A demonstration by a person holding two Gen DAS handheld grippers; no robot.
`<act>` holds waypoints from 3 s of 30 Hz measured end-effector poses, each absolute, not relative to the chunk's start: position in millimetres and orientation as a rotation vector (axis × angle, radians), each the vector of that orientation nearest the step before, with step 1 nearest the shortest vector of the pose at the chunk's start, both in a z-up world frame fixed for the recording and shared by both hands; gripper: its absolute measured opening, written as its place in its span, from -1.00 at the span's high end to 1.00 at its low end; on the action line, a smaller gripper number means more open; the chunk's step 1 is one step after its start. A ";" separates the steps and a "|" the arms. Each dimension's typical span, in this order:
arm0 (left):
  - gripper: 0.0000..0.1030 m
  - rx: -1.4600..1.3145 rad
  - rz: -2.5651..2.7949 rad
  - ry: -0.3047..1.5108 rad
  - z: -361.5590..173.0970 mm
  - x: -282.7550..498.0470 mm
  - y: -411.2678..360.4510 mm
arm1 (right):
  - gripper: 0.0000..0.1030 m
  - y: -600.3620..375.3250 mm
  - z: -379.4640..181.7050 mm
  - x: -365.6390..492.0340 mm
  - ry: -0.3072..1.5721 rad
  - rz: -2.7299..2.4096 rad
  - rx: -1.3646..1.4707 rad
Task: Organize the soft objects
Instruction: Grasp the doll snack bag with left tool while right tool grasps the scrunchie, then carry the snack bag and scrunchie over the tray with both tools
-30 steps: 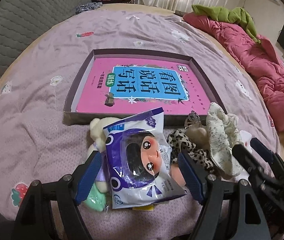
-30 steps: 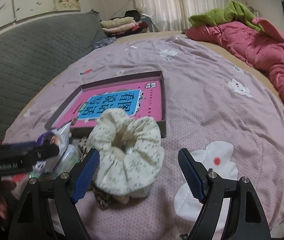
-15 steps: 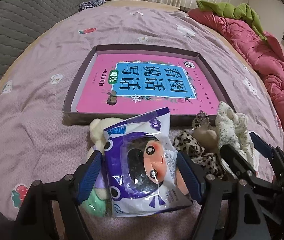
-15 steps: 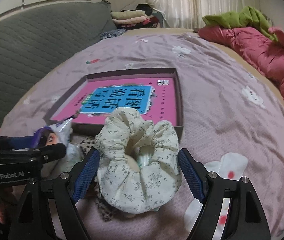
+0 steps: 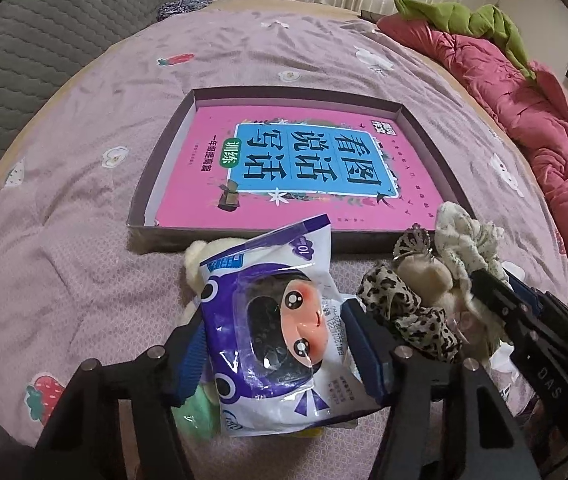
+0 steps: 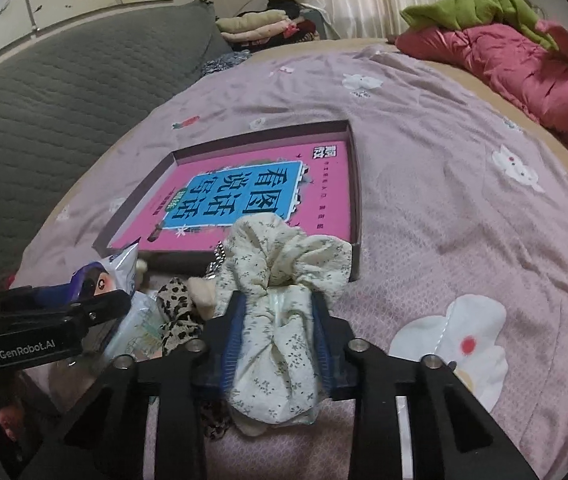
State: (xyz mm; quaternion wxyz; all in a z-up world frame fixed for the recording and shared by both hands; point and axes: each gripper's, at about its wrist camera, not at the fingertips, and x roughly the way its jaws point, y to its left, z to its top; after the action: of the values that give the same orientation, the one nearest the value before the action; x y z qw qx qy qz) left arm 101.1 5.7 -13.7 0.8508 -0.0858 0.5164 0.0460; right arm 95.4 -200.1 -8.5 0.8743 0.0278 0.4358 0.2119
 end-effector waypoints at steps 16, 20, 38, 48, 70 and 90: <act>0.27 -0.279 0.036 1.042 -3.1 96.1 21.4 | 0.72 -212.8 14.2 87.6 0.818 0.499 0.147; 0.27 -0.292 0.025 1.017 4.3 92.7 22.6 | 0.72 -211.0 20.5 85.7 0.793 0.520 0.150; 0.27 -0.261 0.026 0.867 45.9 99.4 44.7 | 0.72 -204.7 45.0 88.7 0.702 0.567 0.204; 0.27 -0.270 0.052 0.850 33.4 124.7 69.0 | 0.72 -193.1 52.5 112.2 0.674 0.564 0.166; 0.27 -0.254 0.032 0.916 -8.7 175.0 87.4 | 0.72 -175.5 23.3 168.9 0.751 0.538 0.111; 0.27 -0.165 0.030 0.944 -22.6 187.9 74.5 | 0.71 -168.1 -19.1 189.9 0.925 0.466 0.048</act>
State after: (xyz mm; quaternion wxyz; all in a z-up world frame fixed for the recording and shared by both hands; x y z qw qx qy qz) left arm 187.9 74.5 -22.6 0.8873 -0.0792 0.4540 0.0145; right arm 189.9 -168.1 -19.1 0.8686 0.0231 0.4422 0.2225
